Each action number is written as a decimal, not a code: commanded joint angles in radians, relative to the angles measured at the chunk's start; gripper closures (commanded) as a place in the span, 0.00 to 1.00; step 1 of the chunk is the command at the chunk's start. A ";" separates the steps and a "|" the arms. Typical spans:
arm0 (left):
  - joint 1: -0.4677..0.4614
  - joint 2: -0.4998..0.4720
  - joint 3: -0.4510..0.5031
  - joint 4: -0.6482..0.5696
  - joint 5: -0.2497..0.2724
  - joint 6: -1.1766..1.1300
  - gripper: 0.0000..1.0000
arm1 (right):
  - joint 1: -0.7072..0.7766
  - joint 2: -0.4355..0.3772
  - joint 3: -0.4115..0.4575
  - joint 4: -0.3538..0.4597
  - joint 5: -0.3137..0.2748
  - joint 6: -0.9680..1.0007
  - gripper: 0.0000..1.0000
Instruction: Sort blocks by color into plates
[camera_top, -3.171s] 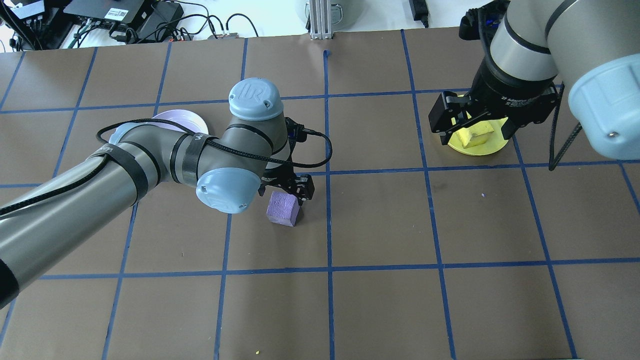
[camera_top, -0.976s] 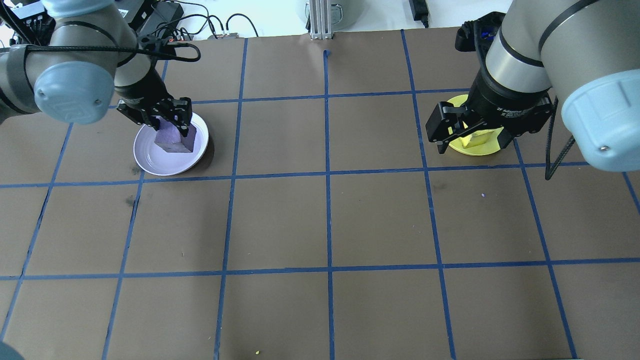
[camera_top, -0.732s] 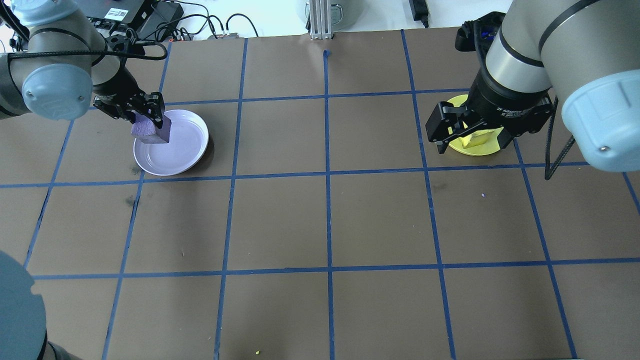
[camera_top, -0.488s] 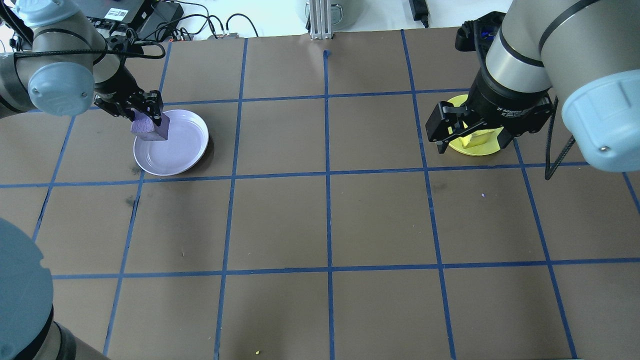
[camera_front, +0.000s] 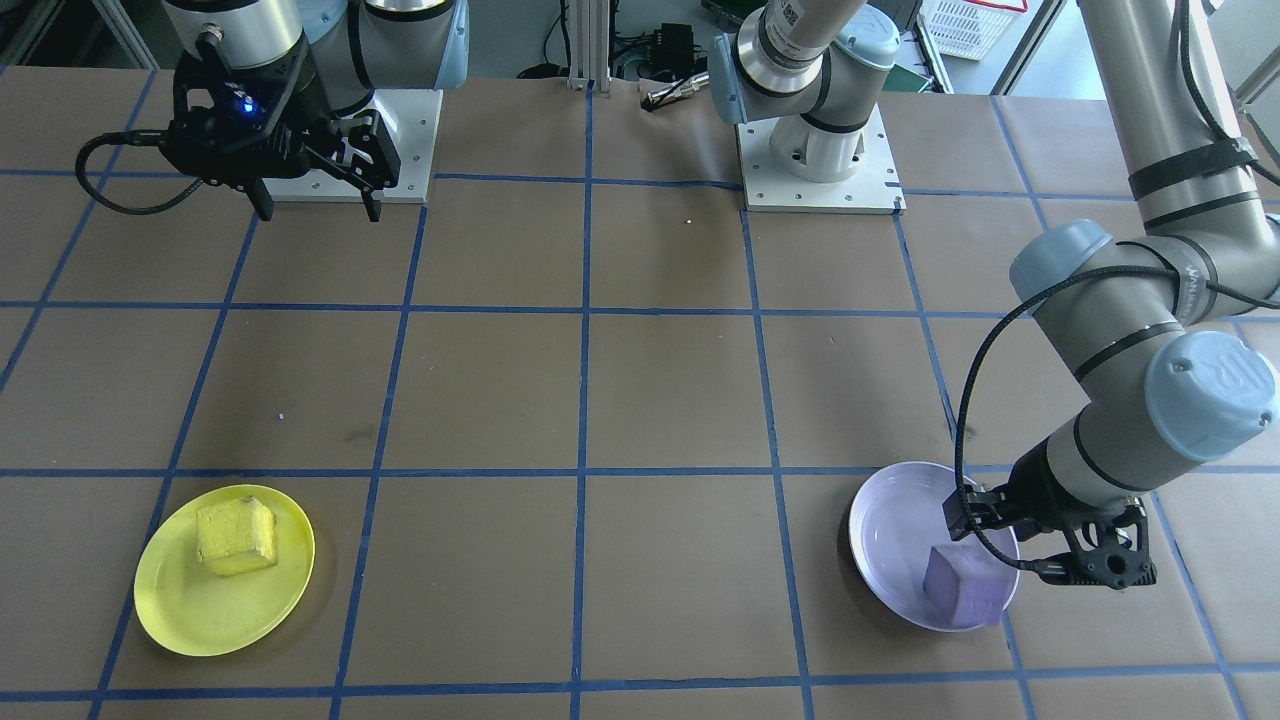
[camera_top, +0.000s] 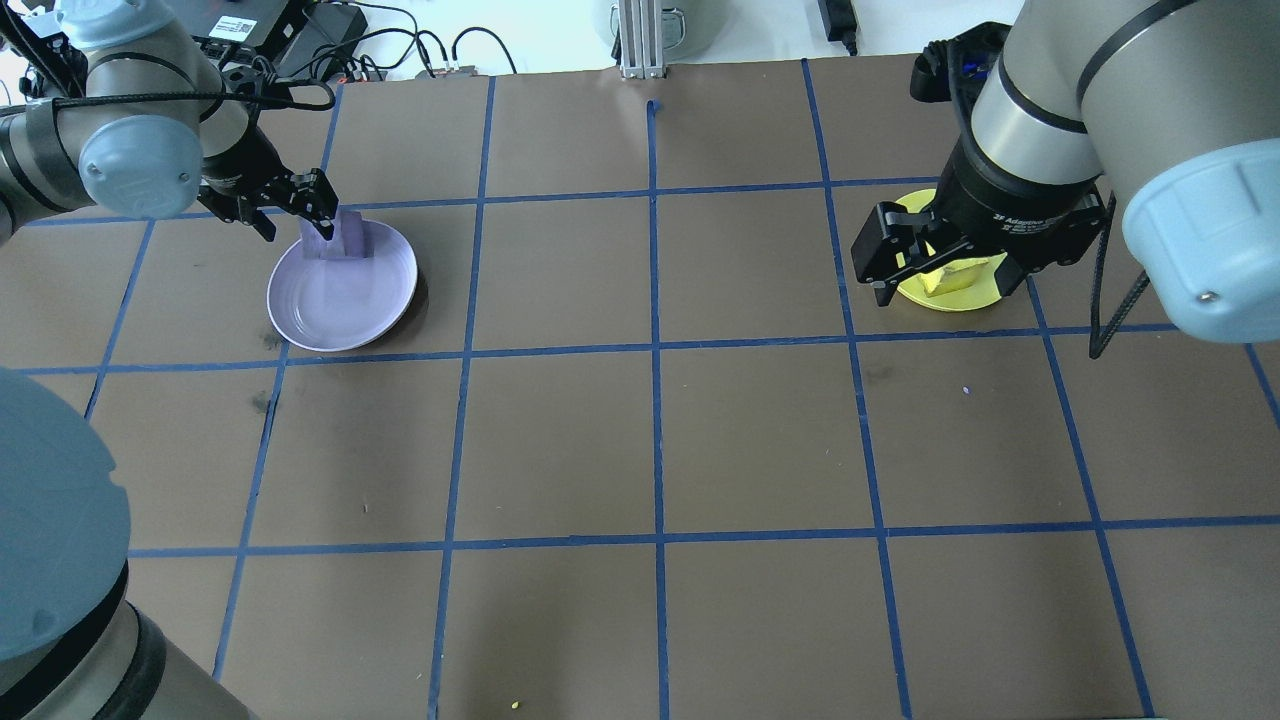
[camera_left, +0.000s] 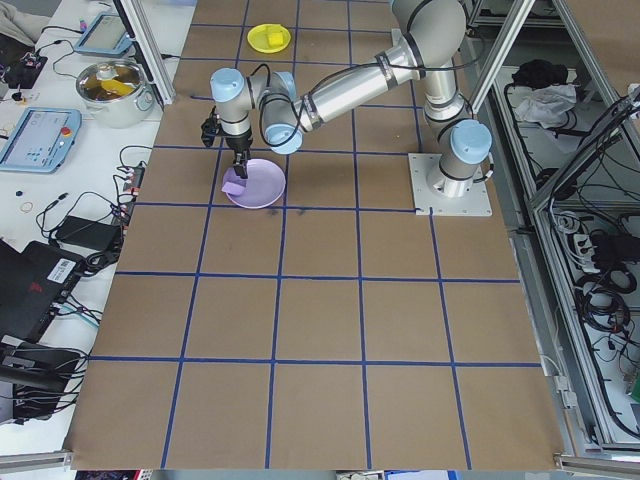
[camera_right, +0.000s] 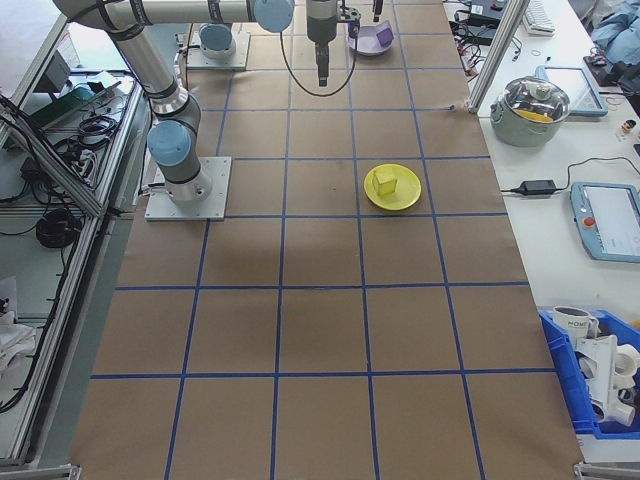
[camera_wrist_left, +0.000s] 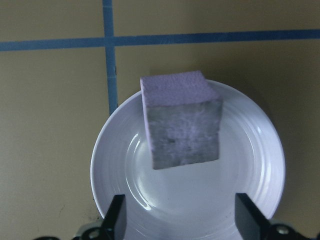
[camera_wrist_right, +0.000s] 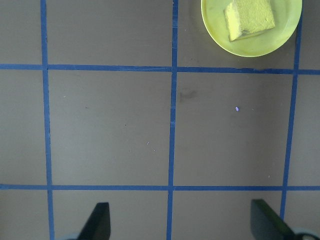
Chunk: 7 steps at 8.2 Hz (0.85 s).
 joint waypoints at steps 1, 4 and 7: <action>-0.013 0.071 0.003 -0.062 -0.003 -0.003 0.00 | 0.000 0.001 0.000 -0.001 0.001 0.000 0.00; -0.018 0.297 0.000 -0.313 -0.001 -0.049 0.00 | 0.000 0.001 0.000 -0.001 0.002 0.002 0.00; -0.053 0.399 -0.016 -0.325 -0.079 -0.202 0.00 | 0.000 0.001 0.002 -0.001 0.002 0.000 0.00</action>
